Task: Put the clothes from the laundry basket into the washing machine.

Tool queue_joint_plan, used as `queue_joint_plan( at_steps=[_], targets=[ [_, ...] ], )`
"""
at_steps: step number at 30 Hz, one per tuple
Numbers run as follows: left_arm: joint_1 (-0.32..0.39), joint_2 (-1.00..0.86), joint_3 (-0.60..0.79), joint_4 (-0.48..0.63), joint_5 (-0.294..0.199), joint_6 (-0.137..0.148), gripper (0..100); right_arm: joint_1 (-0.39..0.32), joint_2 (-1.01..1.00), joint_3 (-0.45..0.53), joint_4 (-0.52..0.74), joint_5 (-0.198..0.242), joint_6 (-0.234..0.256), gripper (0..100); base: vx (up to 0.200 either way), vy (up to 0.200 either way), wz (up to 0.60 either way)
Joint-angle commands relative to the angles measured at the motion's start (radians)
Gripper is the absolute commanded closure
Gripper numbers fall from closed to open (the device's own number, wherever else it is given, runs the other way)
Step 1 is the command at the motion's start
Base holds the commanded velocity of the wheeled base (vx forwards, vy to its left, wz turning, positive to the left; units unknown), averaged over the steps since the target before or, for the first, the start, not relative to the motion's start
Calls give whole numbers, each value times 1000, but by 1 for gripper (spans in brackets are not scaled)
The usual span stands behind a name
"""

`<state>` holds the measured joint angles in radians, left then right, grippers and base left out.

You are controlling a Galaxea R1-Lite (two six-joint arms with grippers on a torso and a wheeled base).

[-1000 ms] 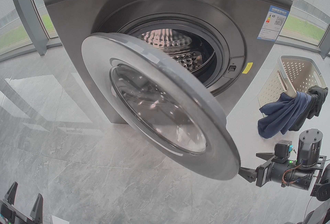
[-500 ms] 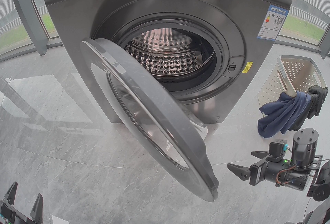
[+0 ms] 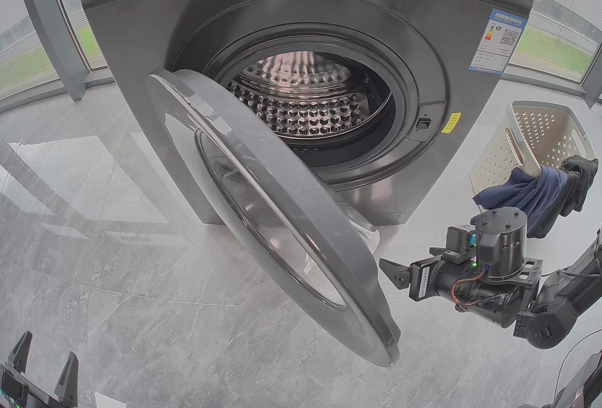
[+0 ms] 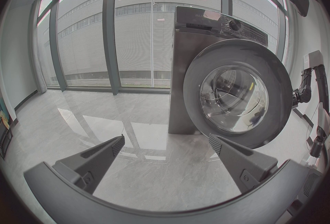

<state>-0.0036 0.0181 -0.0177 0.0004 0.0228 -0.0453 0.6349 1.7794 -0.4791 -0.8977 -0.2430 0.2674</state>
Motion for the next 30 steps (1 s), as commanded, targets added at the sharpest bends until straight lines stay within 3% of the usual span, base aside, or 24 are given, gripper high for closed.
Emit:
queue_joint_plan(
  at_steps=[1,12,19,30],
  targets=[
    [1,-10,16,1,0,-1,0,48,60,-13,-24,-1,12,0,0,0,0],
    [1,-10,16,0,0,-1,0,184,51,53,-64,34,41,0,0,0,0],
    [1,-10,16,0,0,-1,0,158,43,102,-115,34,39,0,0,0,0],
    [1,-10,16,0,0,1,0,-9,60,39,-124,30,3,0,0,0,0]
  ],
)
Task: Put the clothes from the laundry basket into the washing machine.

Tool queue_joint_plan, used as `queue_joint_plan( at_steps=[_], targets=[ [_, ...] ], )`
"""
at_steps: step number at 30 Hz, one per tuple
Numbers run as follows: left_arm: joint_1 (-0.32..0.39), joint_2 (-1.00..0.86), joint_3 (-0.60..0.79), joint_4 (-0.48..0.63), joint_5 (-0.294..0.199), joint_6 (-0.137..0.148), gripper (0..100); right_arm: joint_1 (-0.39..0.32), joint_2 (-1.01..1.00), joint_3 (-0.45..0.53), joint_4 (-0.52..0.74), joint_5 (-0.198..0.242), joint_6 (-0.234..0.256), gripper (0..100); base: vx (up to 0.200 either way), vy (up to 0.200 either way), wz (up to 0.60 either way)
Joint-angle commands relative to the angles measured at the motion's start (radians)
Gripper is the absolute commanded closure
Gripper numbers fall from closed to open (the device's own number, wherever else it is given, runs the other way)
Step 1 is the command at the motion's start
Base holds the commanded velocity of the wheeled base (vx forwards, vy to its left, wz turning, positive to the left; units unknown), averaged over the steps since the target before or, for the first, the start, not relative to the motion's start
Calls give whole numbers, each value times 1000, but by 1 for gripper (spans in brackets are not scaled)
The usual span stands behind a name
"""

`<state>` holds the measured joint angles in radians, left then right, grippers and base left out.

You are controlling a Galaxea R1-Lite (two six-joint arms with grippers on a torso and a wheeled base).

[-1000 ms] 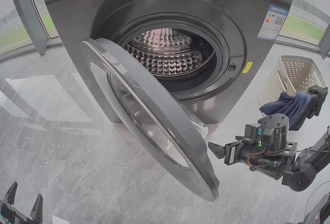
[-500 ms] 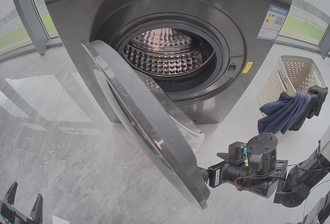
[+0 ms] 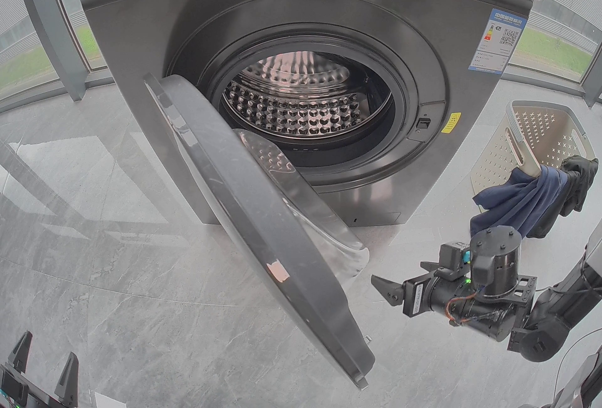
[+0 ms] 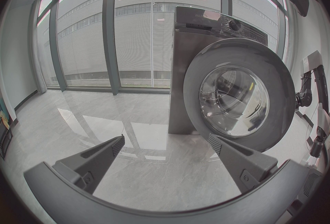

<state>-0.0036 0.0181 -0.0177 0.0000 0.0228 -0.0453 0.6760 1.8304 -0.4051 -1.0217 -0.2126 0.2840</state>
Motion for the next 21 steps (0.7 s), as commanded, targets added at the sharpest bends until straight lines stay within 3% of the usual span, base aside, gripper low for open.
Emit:
queue_joint_plan(
  at_steps=[1,7,13,19,21],
  targets=[
    [1,-10,16,2,0,1,0,-70,20,-64,2,-1,-23,0,0,0,0],
    [1,-10,16,0,0,1,0,-81,82,-184,11,1,-26,0,0,0,0],
    [1,-10,16,0,0,1,0,-53,118,-228,14,1,-29,0,0,0,0],
    [1,-10,16,0,0,1,0,11,118,-212,14,2,-32,0,0,0,0],
    [1,-10,16,0,0,1,0,71,109,-193,11,2,-32,0,0,0,0]
  ],
)
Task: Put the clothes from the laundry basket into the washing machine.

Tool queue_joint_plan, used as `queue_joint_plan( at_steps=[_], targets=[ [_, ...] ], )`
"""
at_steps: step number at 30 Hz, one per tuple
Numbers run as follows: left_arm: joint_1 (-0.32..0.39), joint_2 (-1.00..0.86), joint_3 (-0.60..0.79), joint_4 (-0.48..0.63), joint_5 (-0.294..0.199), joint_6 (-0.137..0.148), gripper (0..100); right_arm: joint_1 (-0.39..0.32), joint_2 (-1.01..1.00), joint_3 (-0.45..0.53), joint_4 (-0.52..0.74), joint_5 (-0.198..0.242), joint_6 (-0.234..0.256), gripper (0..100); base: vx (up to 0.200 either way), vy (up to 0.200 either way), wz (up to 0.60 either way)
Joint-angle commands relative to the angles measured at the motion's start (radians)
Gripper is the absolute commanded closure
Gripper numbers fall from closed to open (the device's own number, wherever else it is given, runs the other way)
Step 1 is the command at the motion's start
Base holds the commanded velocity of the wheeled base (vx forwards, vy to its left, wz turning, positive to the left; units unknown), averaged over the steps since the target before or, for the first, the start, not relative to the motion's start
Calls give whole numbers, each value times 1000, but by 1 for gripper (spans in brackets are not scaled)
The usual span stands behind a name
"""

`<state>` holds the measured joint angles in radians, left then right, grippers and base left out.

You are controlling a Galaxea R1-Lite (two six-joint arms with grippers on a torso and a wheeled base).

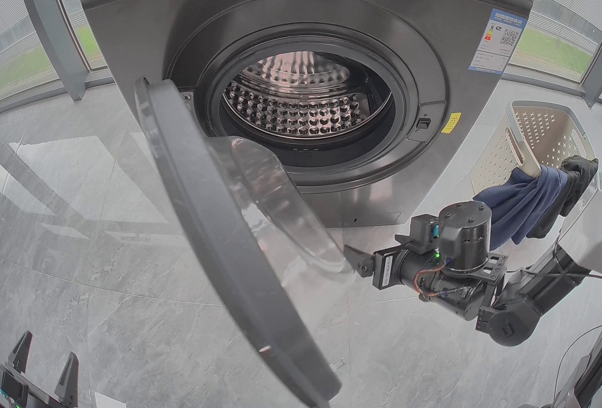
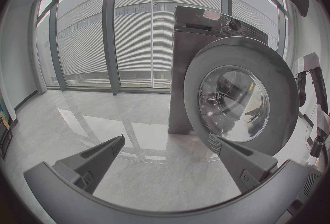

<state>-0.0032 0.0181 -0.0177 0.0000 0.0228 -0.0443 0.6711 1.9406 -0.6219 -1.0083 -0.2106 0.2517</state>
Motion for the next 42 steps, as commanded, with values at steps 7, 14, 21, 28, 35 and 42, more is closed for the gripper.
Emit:
queue_joint_plan(
  at_steps=[7,14,21,28,35,42],
  targets=[
    [0,-10,16,0,0,0,0,119,4,33,-15,-3,1,0,0,0,0],
    [0,-10,16,0,0,1,0,110,29,1,-12,-1,1,0,-29,0,0],
    [0,-10,16,0,0,1,0,105,81,-58,-6,-3,1,0,-200,0,0],
    [0,-10,16,0,0,1,0,147,139,-111,-18,-6,3,0,-29,0,0],
    [0,-10,16,0,0,1,0,173,150,-131,-21,-10,12,0,0,0,0],
    [0,-10,16,0,0,3,0,148,158,-197,-16,-7,9,0,-143,0,0]
  ],
)
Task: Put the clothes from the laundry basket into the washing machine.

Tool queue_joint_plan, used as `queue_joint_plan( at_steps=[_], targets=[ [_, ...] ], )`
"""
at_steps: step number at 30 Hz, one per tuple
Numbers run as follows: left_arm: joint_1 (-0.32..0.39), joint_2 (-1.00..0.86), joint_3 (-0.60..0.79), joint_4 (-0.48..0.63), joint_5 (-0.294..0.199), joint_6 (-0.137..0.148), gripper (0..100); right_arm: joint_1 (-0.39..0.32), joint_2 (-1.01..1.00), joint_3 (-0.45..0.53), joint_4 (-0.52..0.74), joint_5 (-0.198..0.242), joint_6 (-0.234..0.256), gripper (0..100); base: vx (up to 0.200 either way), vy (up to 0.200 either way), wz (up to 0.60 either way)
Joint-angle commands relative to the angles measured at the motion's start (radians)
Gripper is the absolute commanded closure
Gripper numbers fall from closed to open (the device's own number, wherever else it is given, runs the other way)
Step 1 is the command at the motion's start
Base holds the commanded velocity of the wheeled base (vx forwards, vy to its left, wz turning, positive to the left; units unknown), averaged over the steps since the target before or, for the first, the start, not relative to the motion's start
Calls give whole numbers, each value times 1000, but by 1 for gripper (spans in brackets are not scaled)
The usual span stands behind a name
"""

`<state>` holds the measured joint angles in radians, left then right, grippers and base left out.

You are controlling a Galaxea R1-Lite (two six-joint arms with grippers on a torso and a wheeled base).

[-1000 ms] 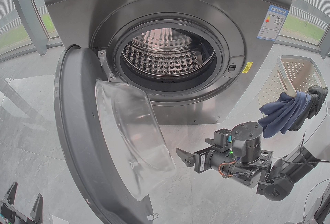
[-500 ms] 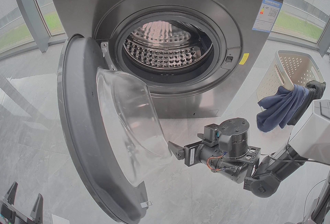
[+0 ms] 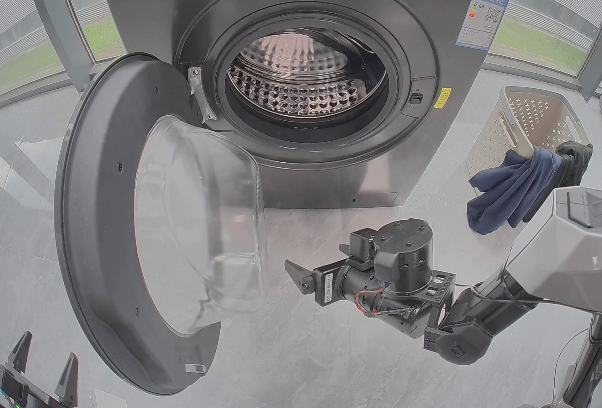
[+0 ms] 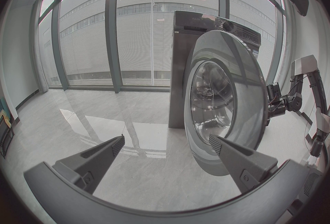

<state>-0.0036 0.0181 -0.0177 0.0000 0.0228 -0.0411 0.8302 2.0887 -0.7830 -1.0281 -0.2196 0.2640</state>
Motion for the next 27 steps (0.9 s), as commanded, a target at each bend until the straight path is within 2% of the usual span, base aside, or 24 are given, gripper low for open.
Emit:
queue_joint_plan(
  at_steps=[1,12,17,27],
  targets=[
    [1,-10,16,0,0,-2,0,-16,16,-47,5,2,-3,0,-200,0,0],
    [1,-10,16,0,0,-2,0,1,106,-130,2,9,-11,0,0,0,0],
    [1,-10,16,0,0,-2,0,44,129,-206,17,11,-12,0,0,0,0],
    [1,-10,16,0,0,-3,0,43,139,-222,3,12,-14,0,0,0,0]
  ],
)
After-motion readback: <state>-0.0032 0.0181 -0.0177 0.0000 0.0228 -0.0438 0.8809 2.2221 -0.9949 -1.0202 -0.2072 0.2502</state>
